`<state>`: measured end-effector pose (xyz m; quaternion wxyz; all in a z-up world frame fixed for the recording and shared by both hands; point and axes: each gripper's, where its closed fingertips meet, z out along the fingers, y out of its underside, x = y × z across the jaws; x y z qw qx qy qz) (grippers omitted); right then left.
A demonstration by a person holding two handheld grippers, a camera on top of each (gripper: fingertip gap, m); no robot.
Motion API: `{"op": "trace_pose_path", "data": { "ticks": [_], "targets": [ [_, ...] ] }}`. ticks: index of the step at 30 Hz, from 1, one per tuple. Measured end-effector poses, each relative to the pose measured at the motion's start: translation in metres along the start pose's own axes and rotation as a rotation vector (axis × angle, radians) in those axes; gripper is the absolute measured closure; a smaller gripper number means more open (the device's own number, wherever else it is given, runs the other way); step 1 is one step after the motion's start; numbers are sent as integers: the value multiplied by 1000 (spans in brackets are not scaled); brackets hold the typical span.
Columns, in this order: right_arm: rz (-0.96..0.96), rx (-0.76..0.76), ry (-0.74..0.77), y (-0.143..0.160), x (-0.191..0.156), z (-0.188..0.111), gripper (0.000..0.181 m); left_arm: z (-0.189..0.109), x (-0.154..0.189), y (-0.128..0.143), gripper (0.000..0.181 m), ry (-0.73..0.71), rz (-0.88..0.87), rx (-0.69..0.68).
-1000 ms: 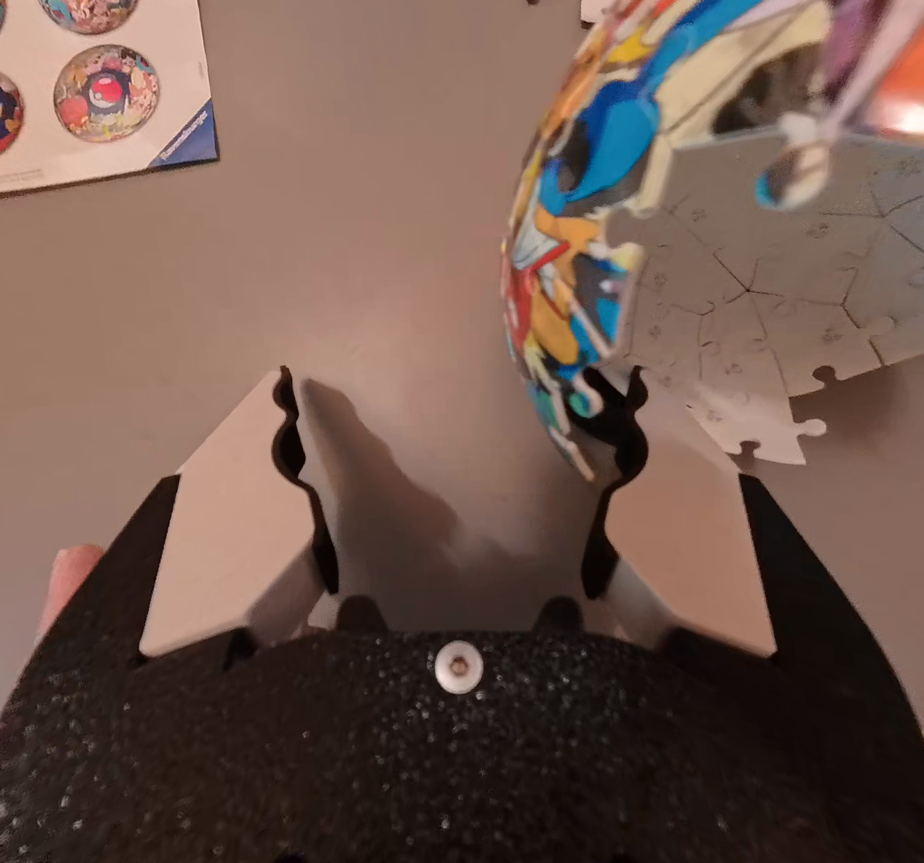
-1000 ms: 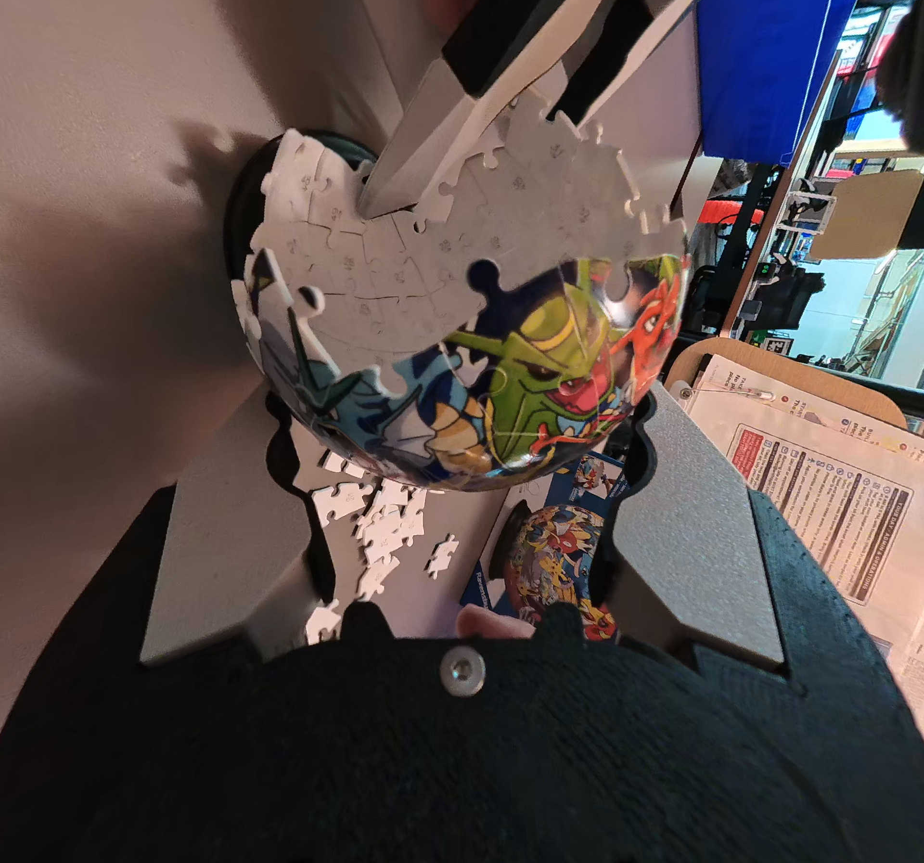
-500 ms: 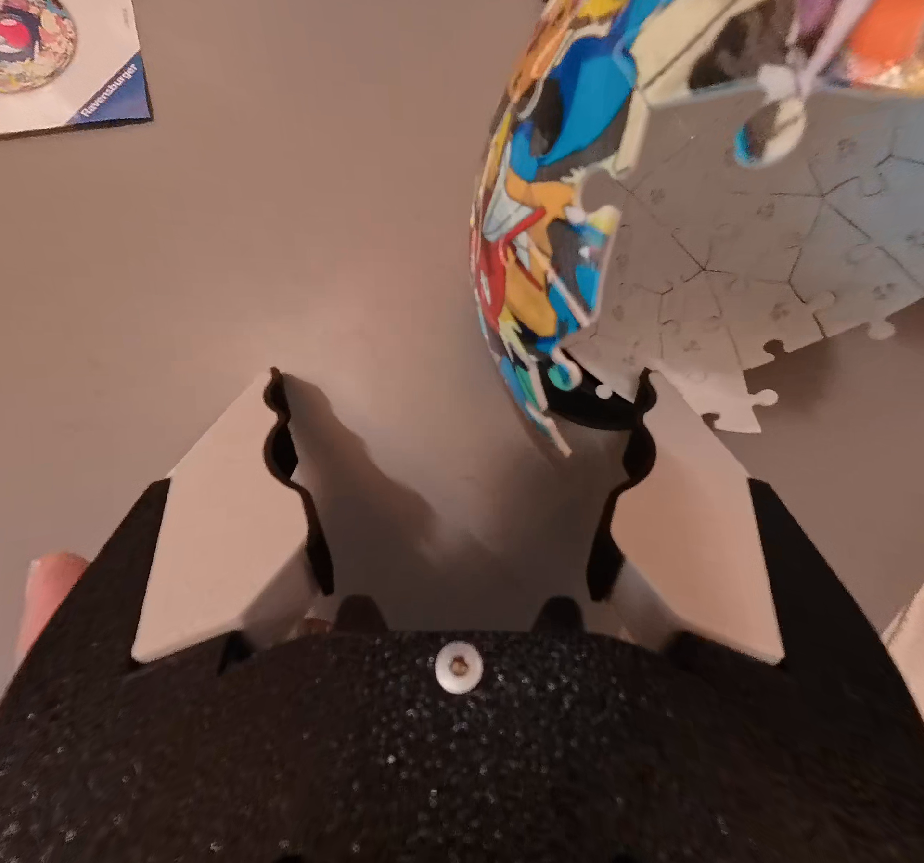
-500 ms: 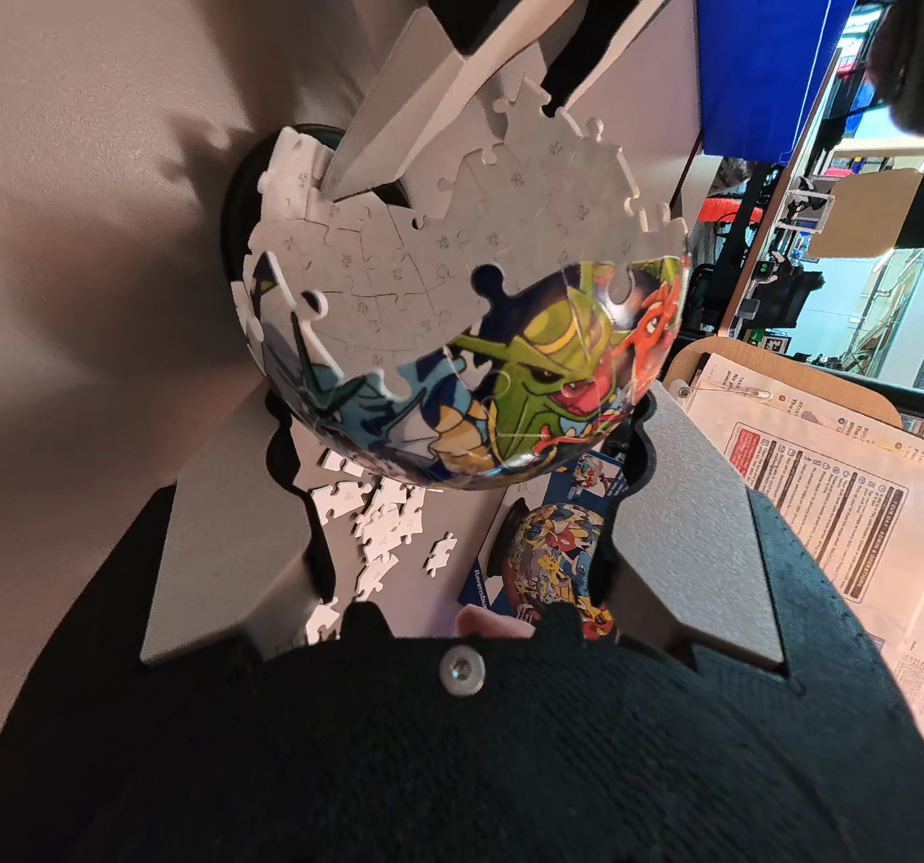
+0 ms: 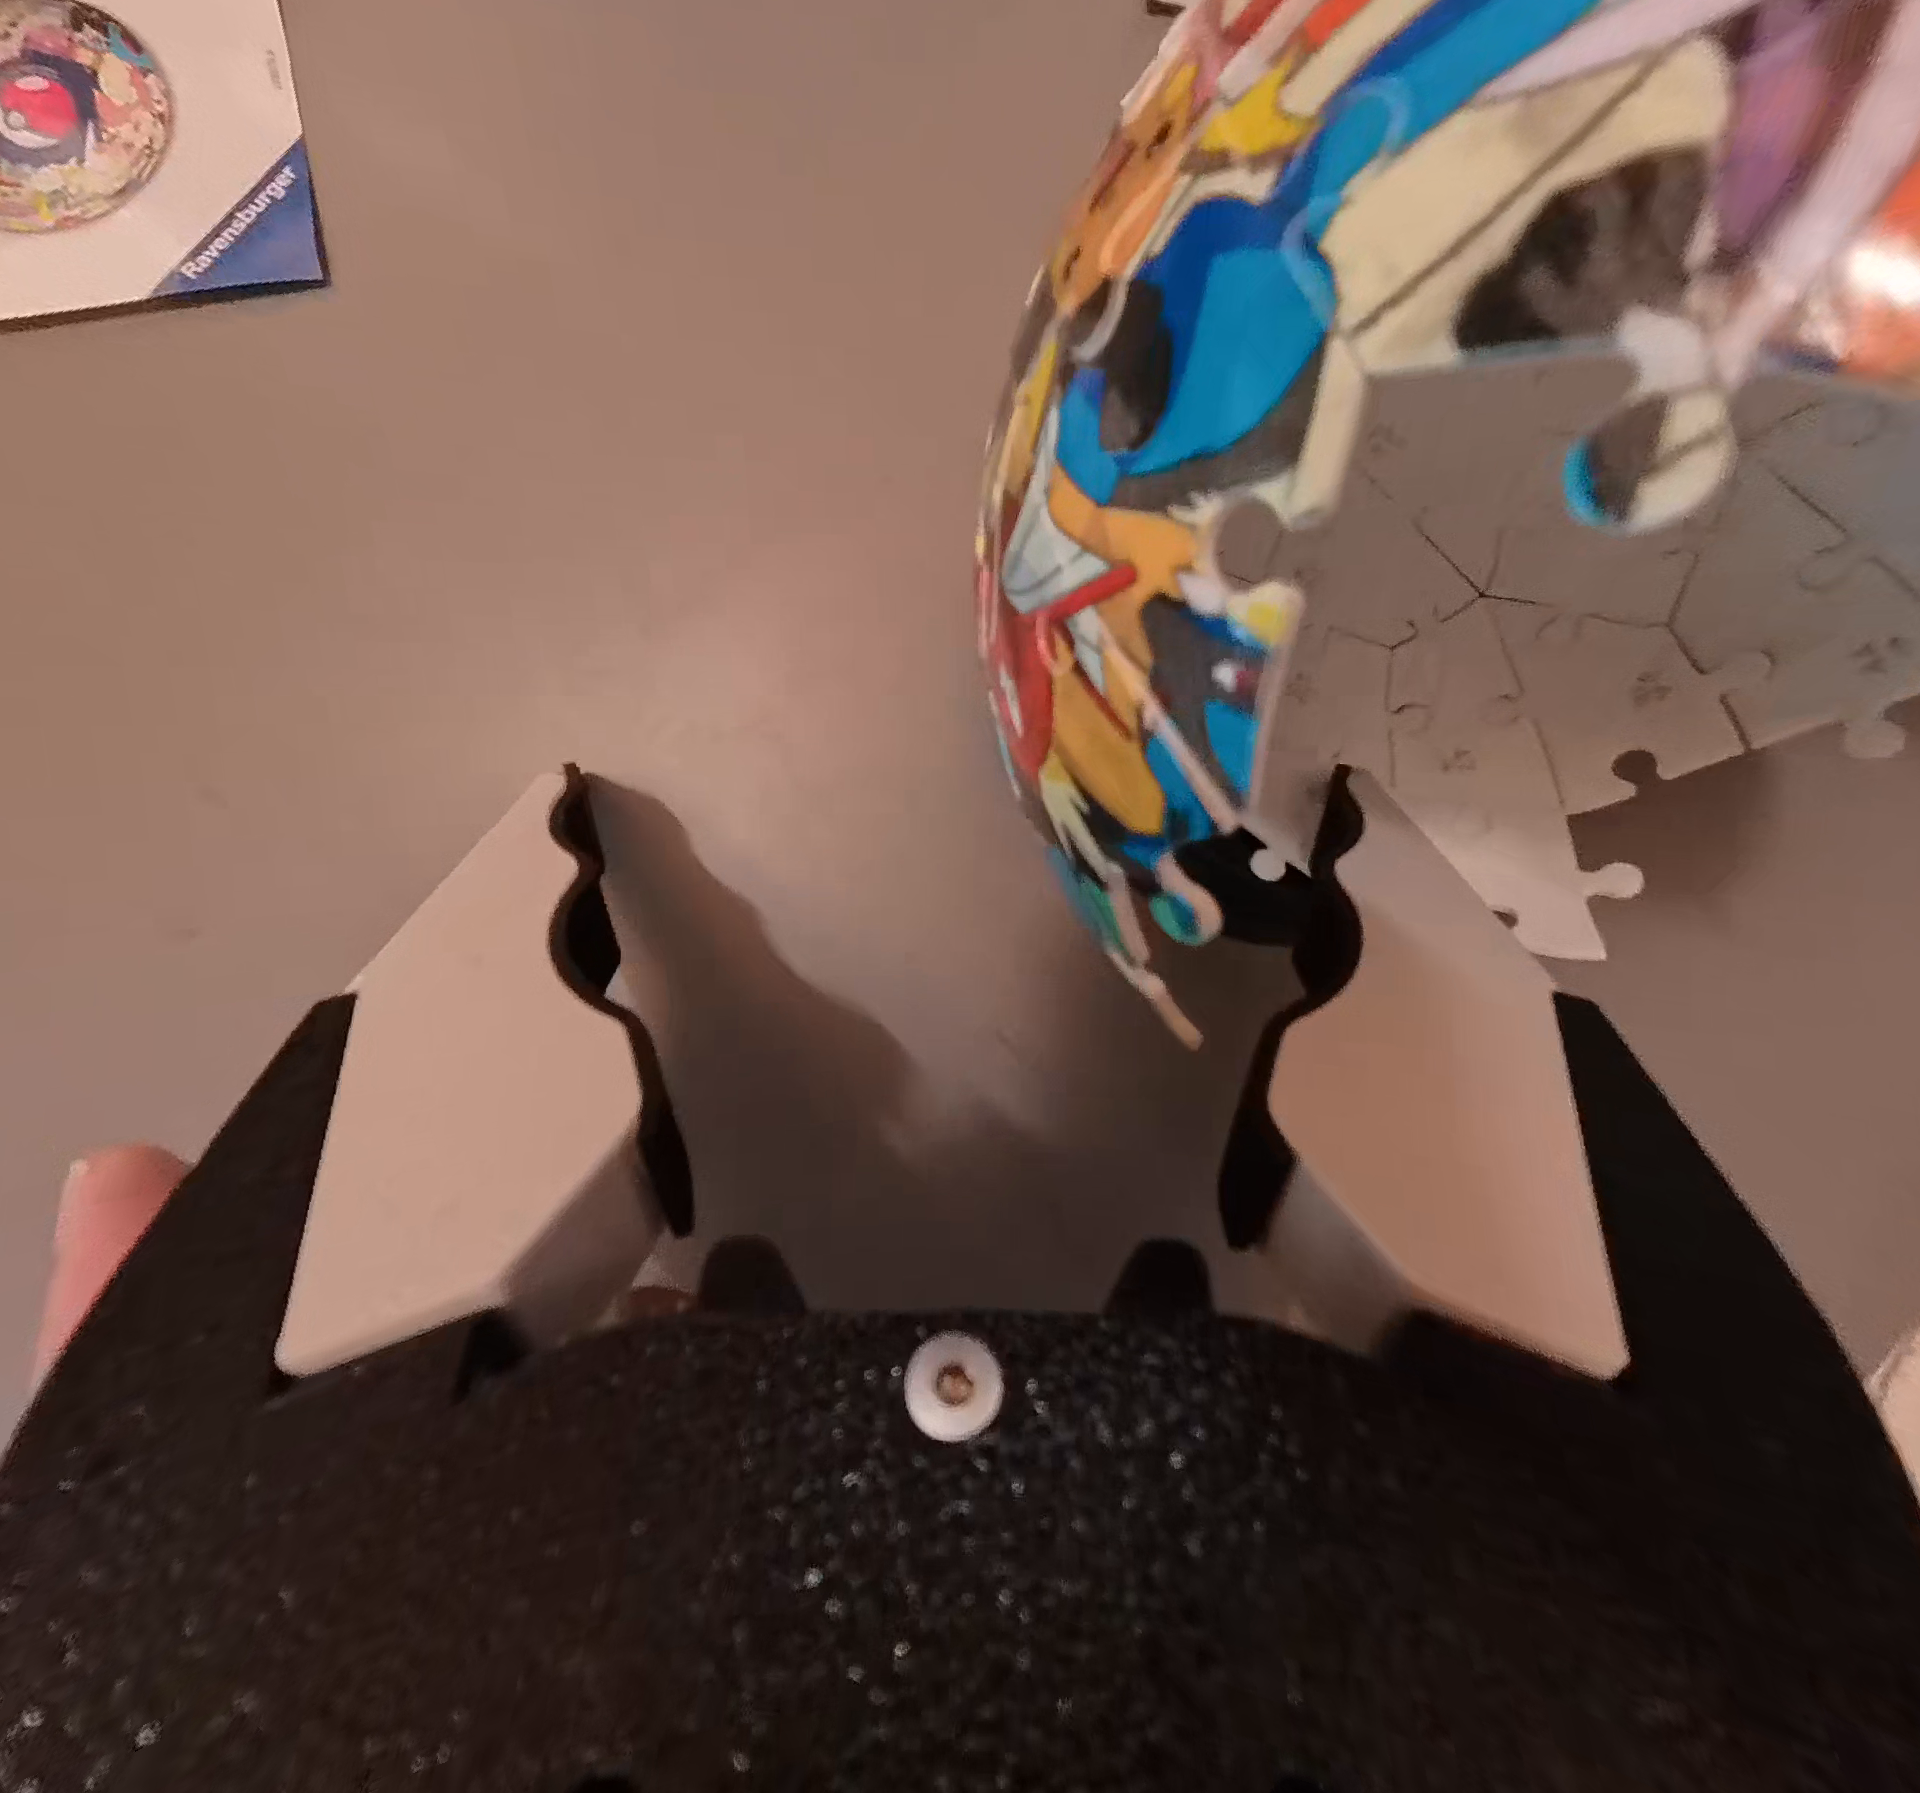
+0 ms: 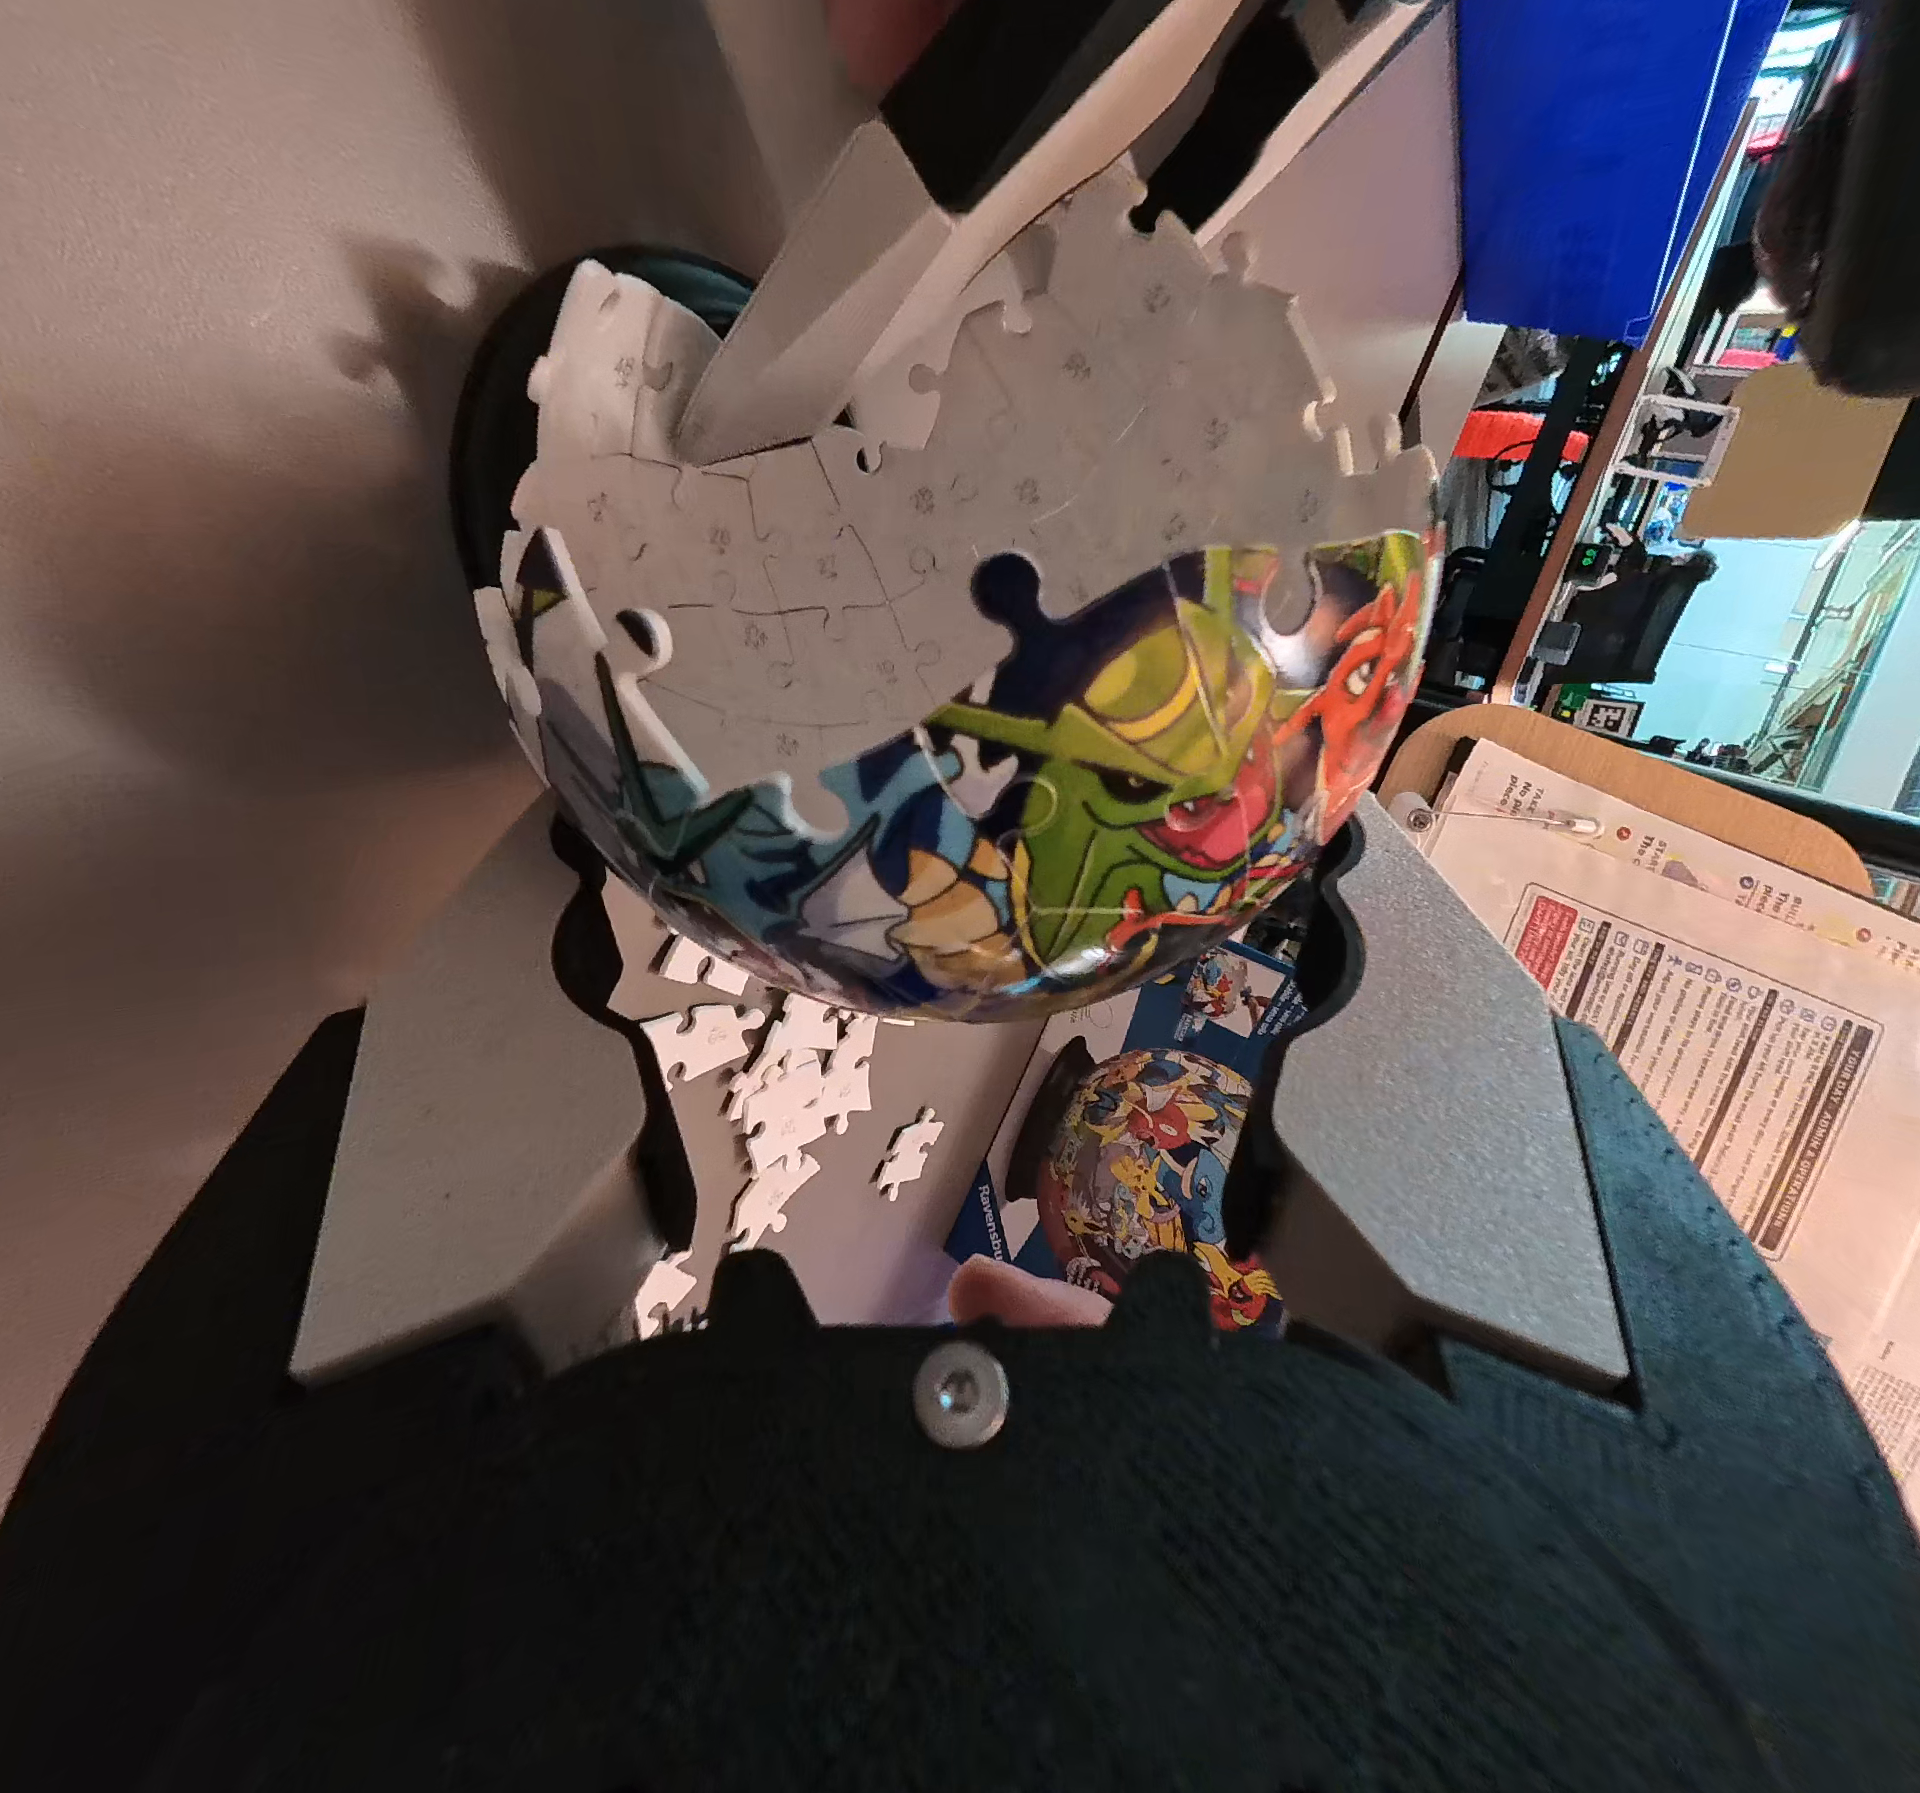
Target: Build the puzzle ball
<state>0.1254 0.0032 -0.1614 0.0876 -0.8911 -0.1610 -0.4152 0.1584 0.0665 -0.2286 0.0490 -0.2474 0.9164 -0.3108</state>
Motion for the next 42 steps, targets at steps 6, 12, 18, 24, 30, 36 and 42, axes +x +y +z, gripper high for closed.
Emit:
{"op": "trace_pose_path", "data": {
  "ticks": [6, 12, 18, 24, 30, 36, 42],
  "targets": [
    [-19, -4, -6, -1, 0, 0, 49, -1, 2, -1, 52, 0, 62, -2],
    [-19, -11, 1, -1, 0, 0, 49, -3, 13, -2, 69, 43, 90, 52],
    [-34, -31, 24, -1, 1, -2, 51, -4, 5, 0, 62, 41, -9, 63],
    [-48, -54, 37, 3, 2, -2, 55, -14, 11, -1, 60, 128, -99, 96],
    [-23, -24, 38, 0, 0, 2, 50, -9, 6, 8, 62, 34, 5, 28],
    [320, 251, -156, -8, -16, 9, 45, -7, 2, 7, 62, 14, 19, 7],
    [486, 374, -293, -15, -25, 18, 52, -3, -4, -1, 58, -49, 35, 14]
  ]
}}
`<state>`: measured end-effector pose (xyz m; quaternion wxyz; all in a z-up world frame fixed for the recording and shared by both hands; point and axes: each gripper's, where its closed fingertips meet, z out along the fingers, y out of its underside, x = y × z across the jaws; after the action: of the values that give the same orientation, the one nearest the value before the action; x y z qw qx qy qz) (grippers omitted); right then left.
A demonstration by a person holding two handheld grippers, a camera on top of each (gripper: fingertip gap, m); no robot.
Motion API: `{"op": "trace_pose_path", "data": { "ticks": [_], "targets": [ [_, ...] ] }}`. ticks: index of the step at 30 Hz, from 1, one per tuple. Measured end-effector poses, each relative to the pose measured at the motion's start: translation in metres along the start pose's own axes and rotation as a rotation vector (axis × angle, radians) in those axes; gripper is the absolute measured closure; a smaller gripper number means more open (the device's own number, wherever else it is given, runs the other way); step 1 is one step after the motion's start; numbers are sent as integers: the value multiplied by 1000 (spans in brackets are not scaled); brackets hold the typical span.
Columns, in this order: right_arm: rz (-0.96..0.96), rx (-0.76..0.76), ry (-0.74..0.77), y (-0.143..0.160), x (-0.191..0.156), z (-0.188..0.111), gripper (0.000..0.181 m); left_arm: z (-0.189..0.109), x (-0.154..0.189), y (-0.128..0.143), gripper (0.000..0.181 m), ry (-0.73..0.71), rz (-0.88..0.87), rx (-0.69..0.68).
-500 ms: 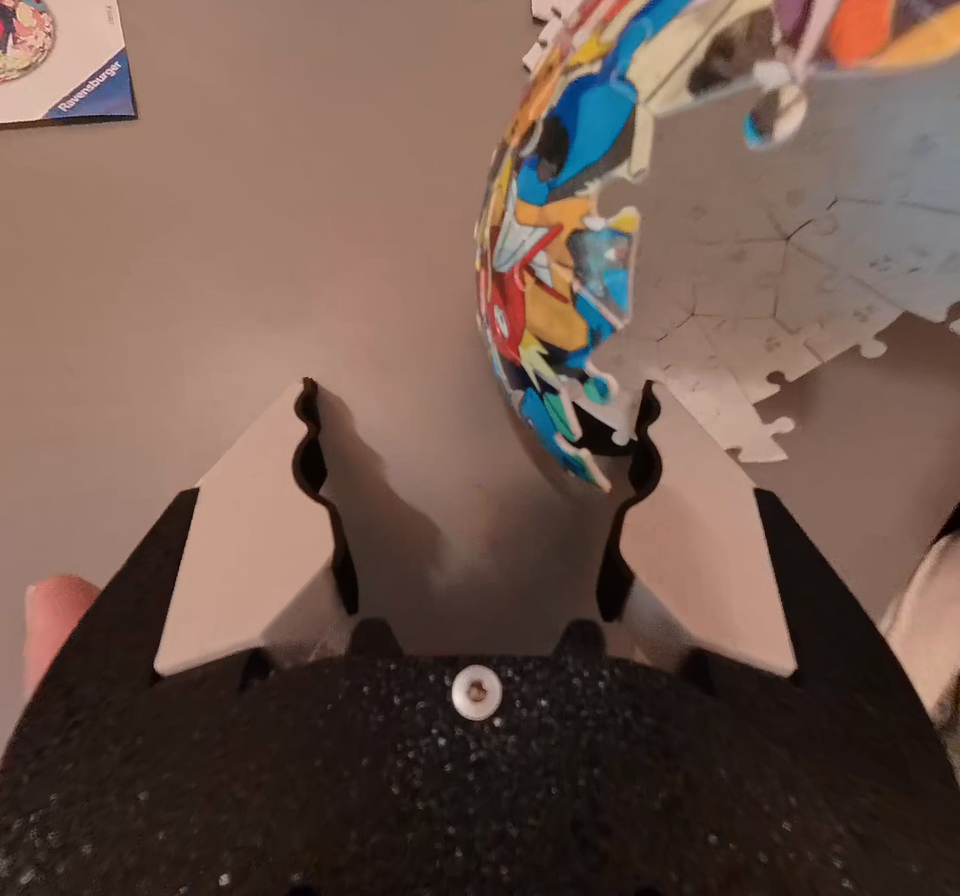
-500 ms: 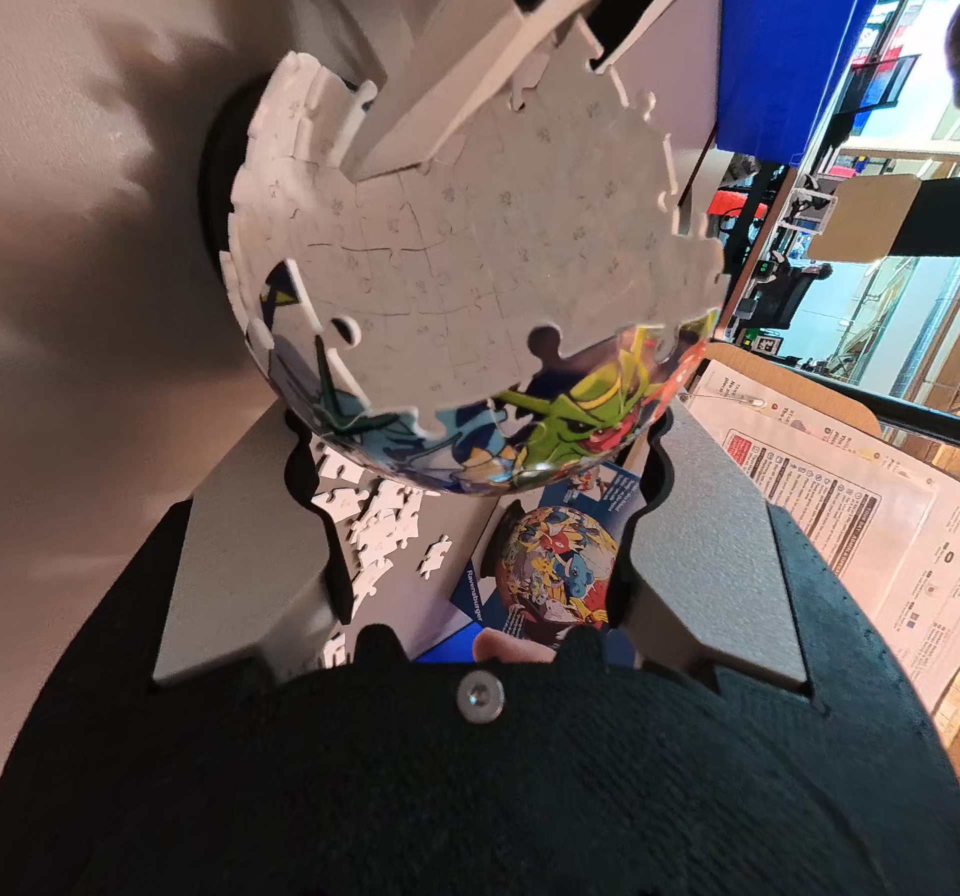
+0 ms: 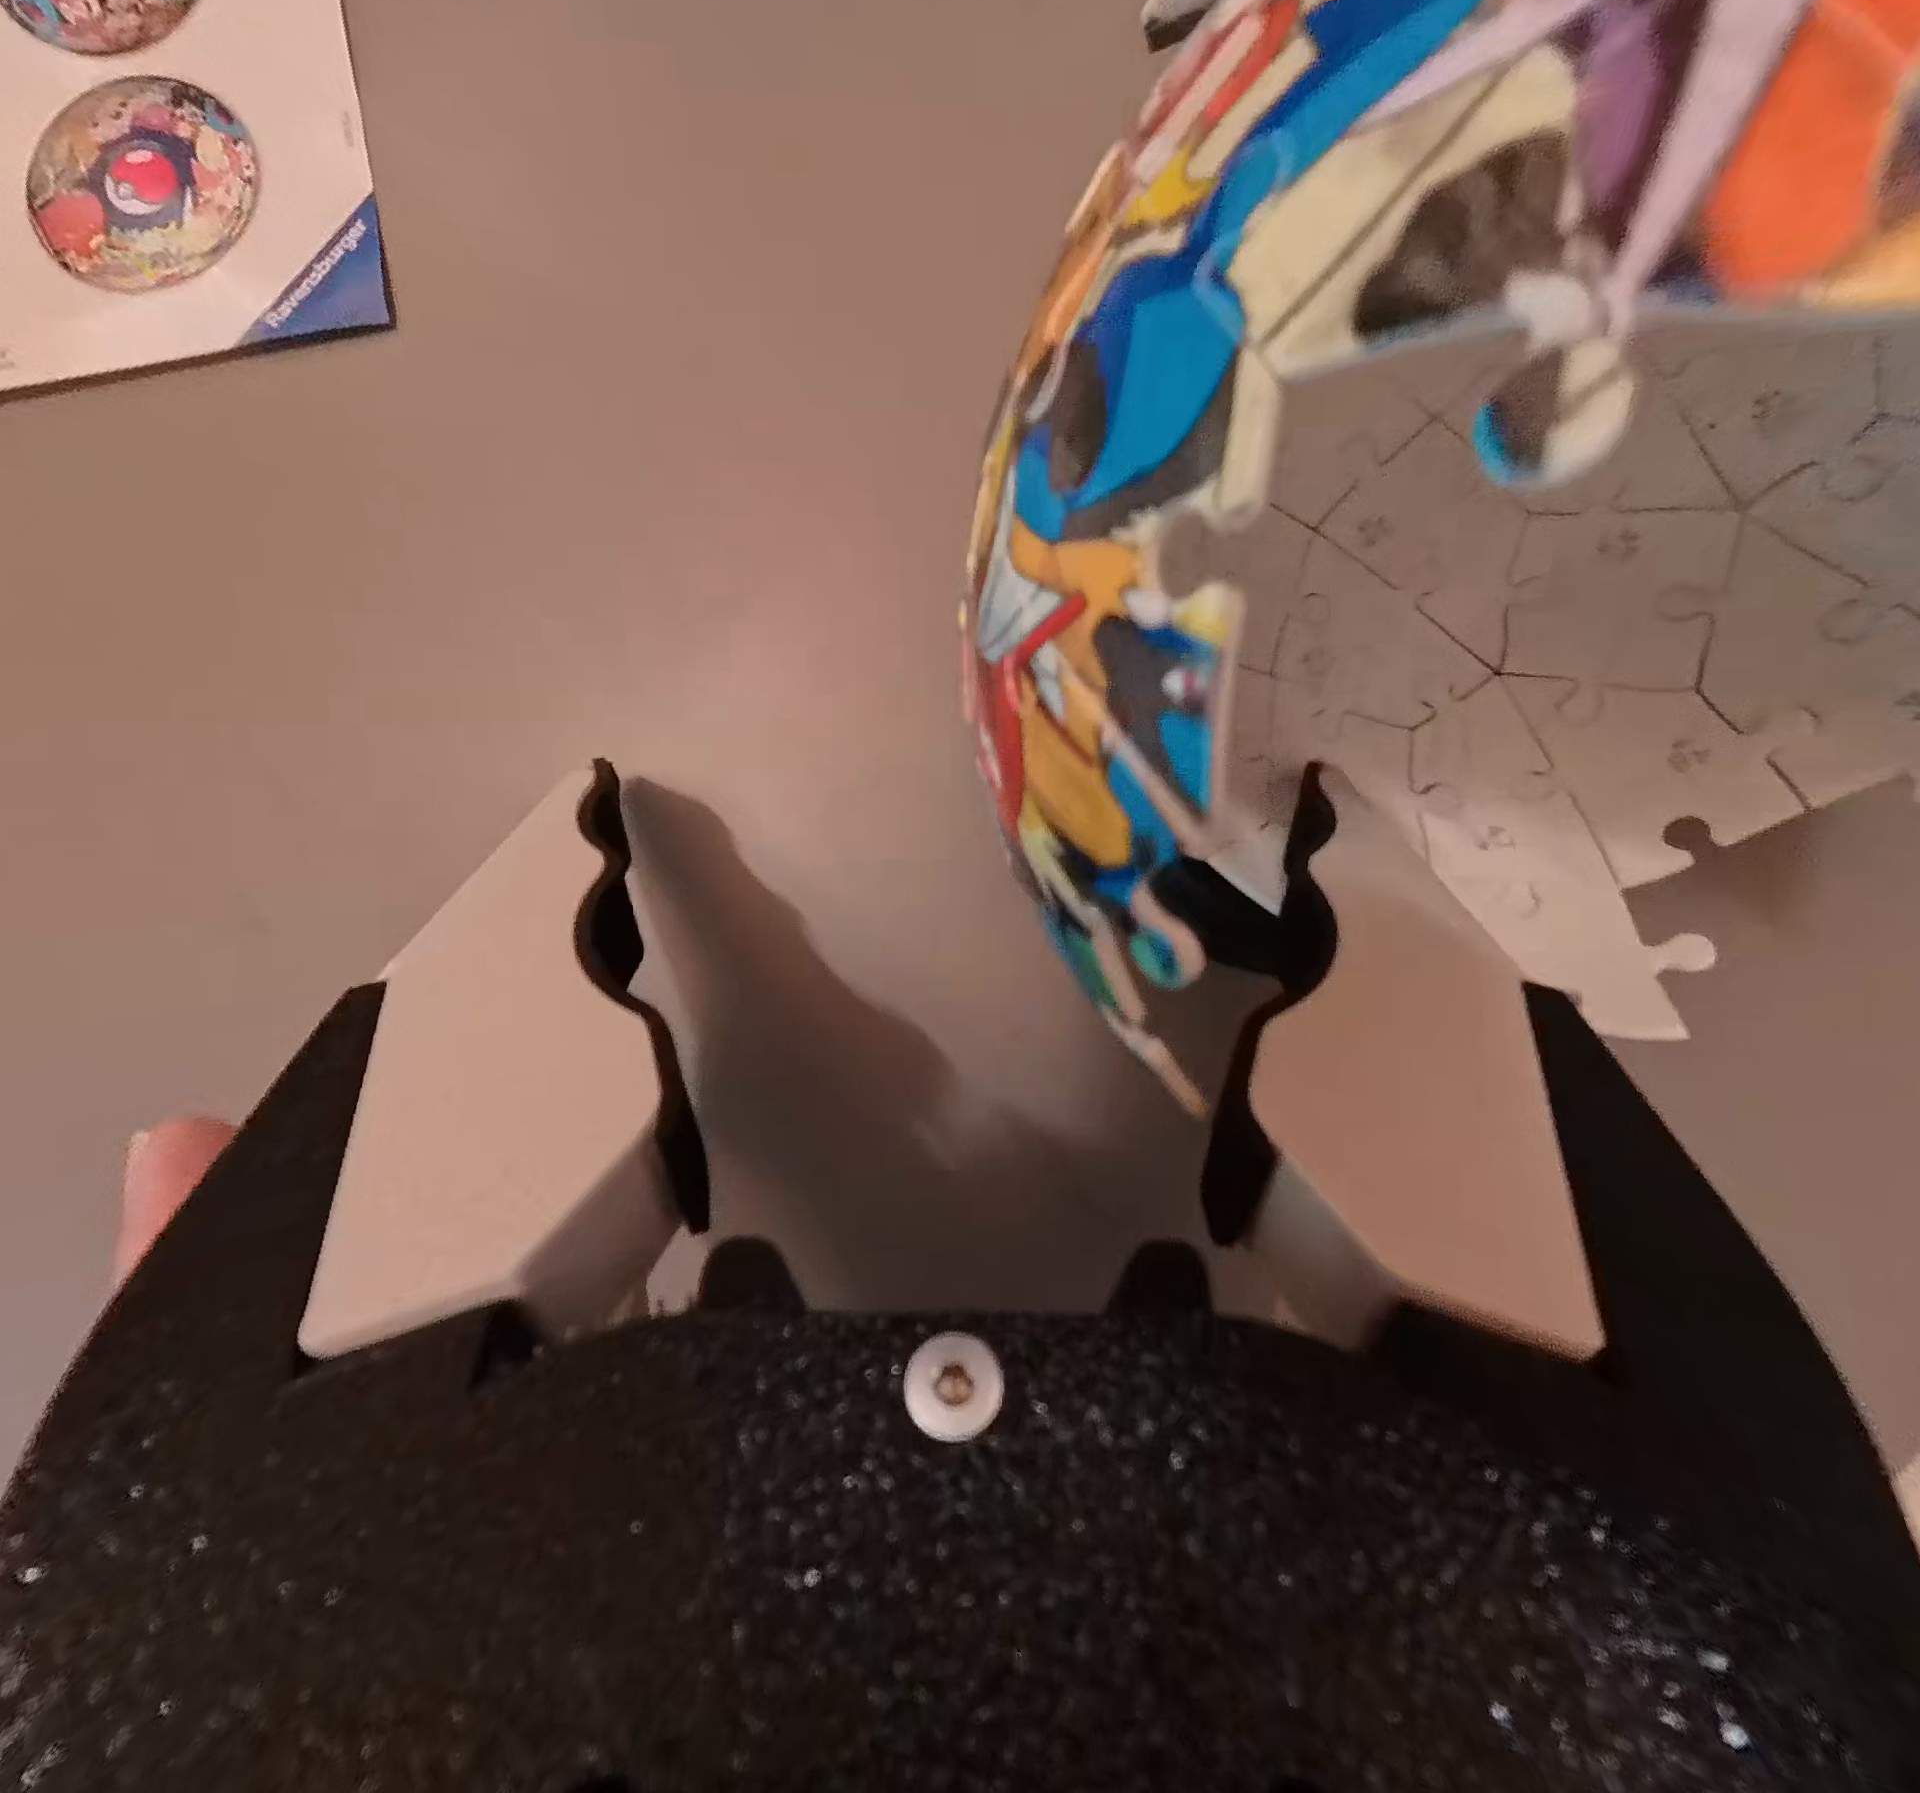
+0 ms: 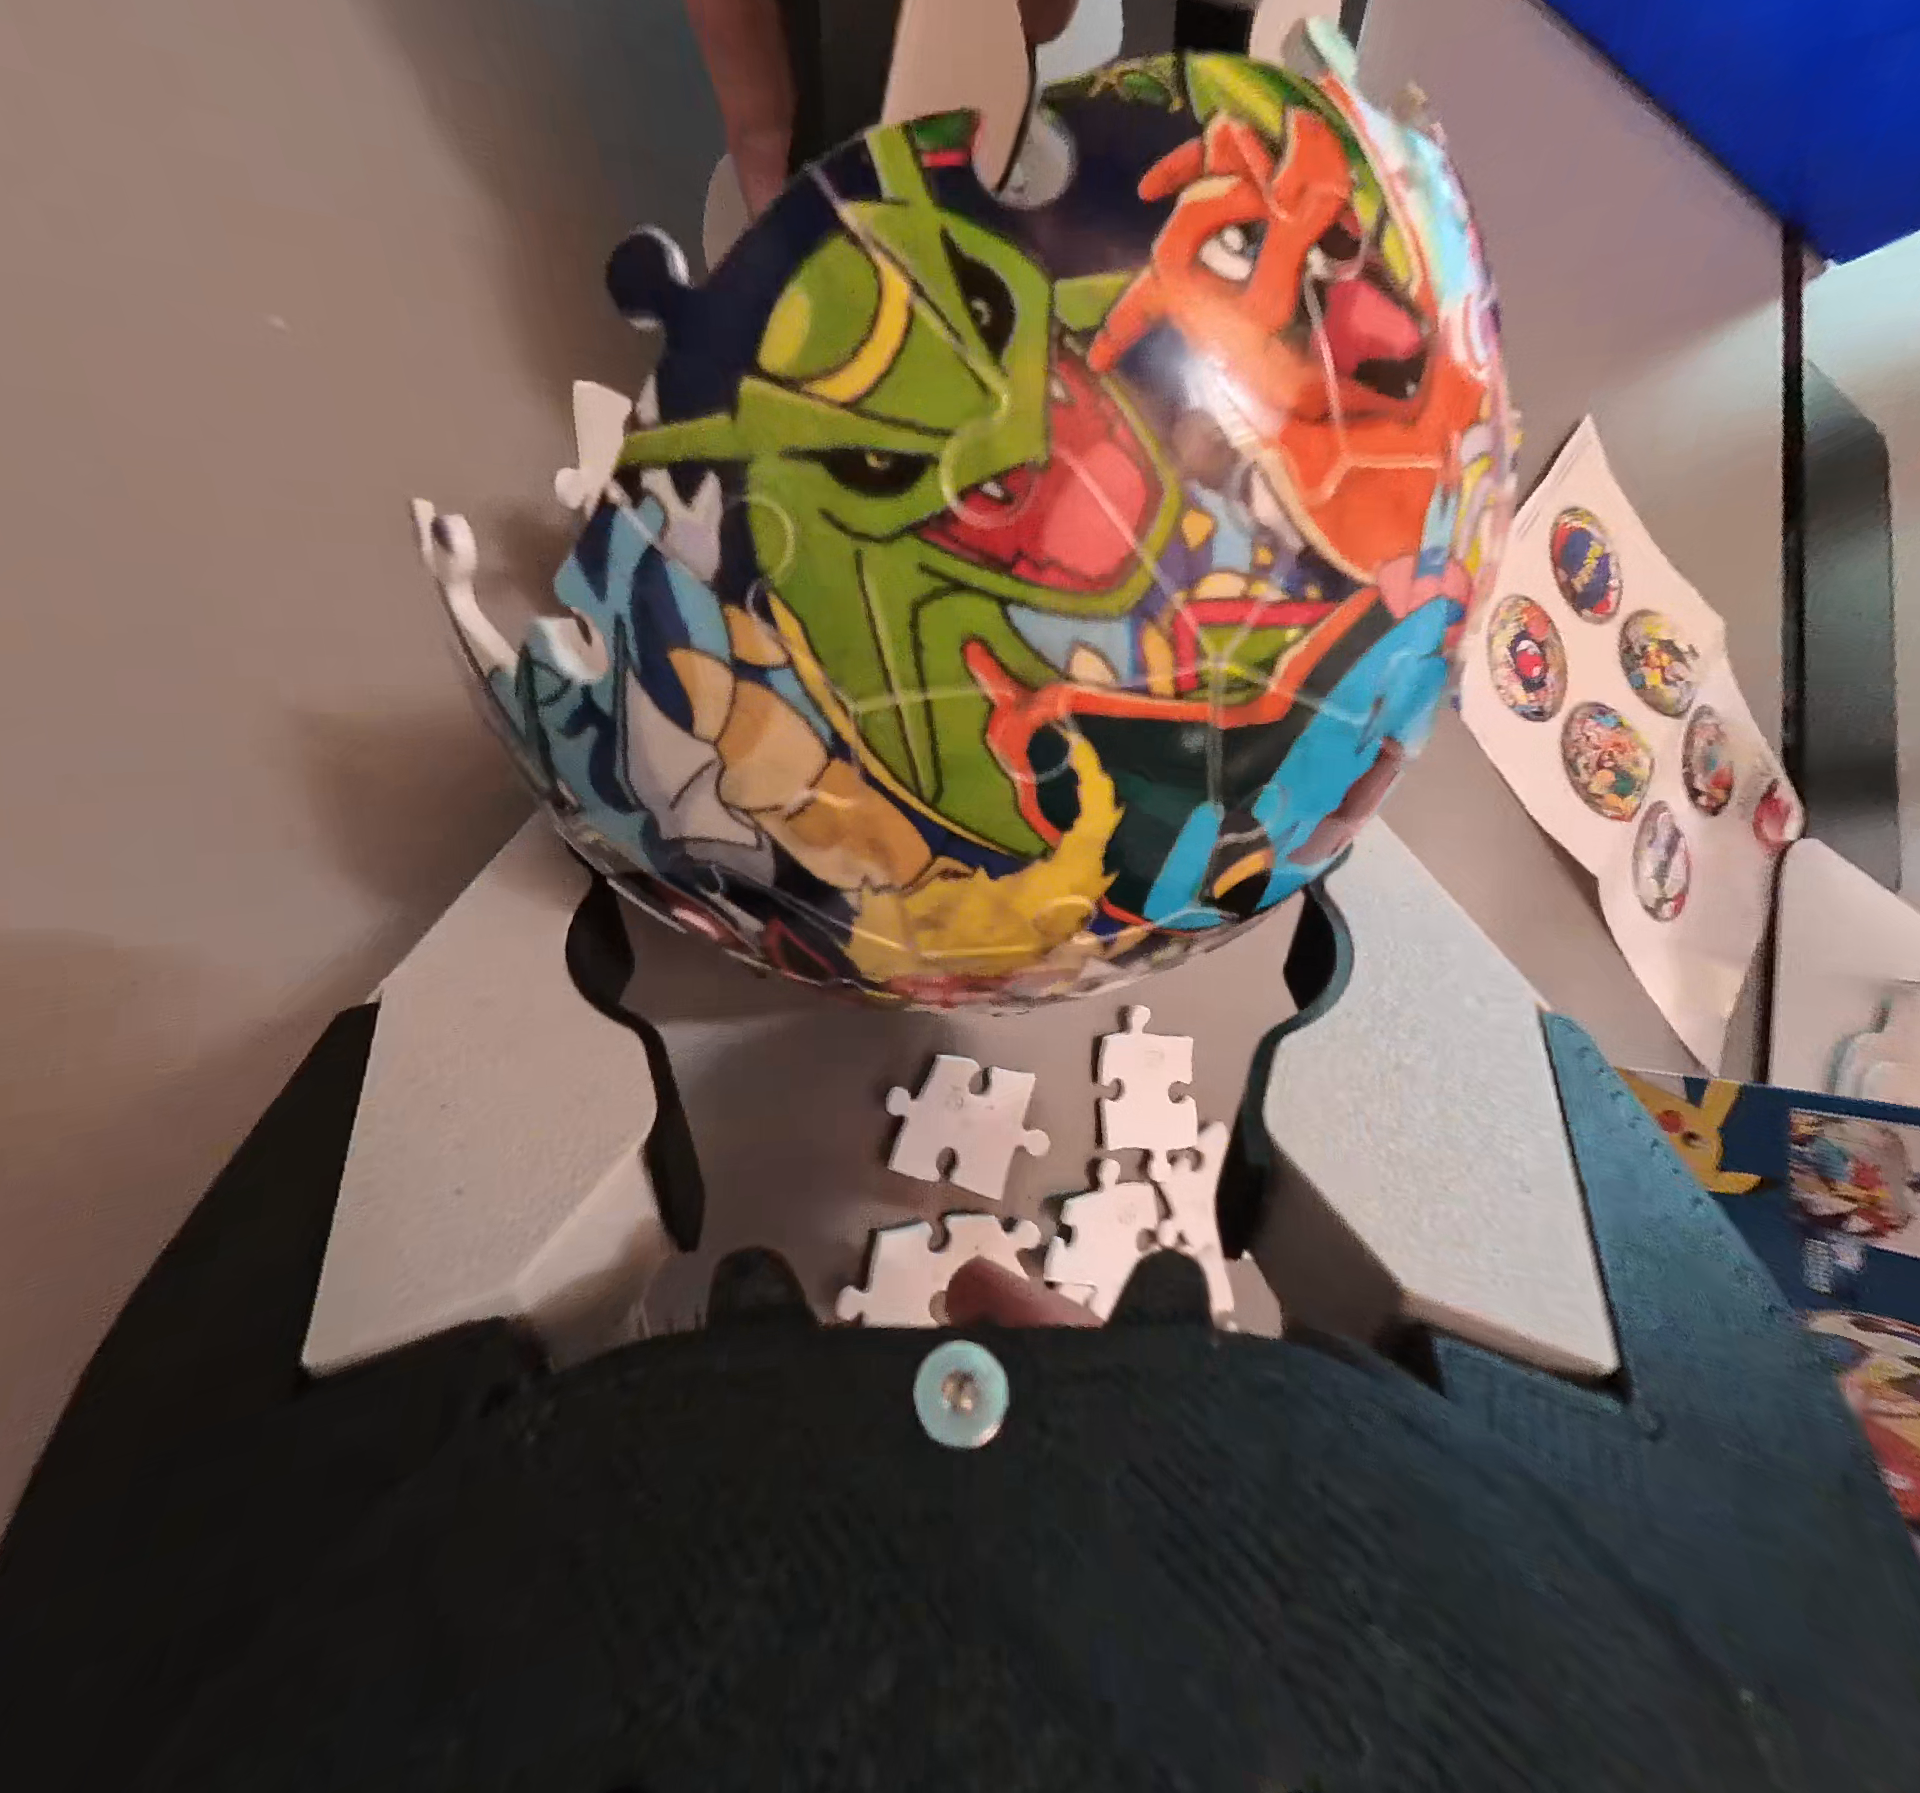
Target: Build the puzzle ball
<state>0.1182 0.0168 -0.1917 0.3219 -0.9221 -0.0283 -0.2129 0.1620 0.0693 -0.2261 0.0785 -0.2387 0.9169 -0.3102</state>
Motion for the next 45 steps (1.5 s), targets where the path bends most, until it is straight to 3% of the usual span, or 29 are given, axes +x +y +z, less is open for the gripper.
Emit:
{"op": "trace_pose_path", "data": {
  "ticks": [7, 12, 18, 21, 25, 36, 42, 45],
  "targets": [
    [-179, -51, 96, -14, 6, -10, 54, 8, 0, -19, 62, -25, 7, 40],
    [-318, -172, 199, -4, 18, -17, 56, 12, -7, -31, 63, -75, 5, 83],
    [-390, -232, 271, -2, 21, -18, 57, 5, -4, -15, 64, -37, -58, 51],
    [-425, -270, 295, -1, 23, -20, 57, -5, 8, -8, 64, 53, -108, 51],
    [-434, -282, 300, -3, 23, -19, 58, -6, 4, 5, 65, 56, -114, 9],
    [-415, -277, 308, -3, 24, -18, 56, -6, 9, 4, 68, 26, -26, -62],
    [-406, -271, 313, -3, 24, -16, 54, -10, 15, -1, 72, -7, 73, -29],
    [-409, -275, 316, -3, 24, -16, 54, -9, 12, 0, 74, 1, 30, -19]
  ]
}}
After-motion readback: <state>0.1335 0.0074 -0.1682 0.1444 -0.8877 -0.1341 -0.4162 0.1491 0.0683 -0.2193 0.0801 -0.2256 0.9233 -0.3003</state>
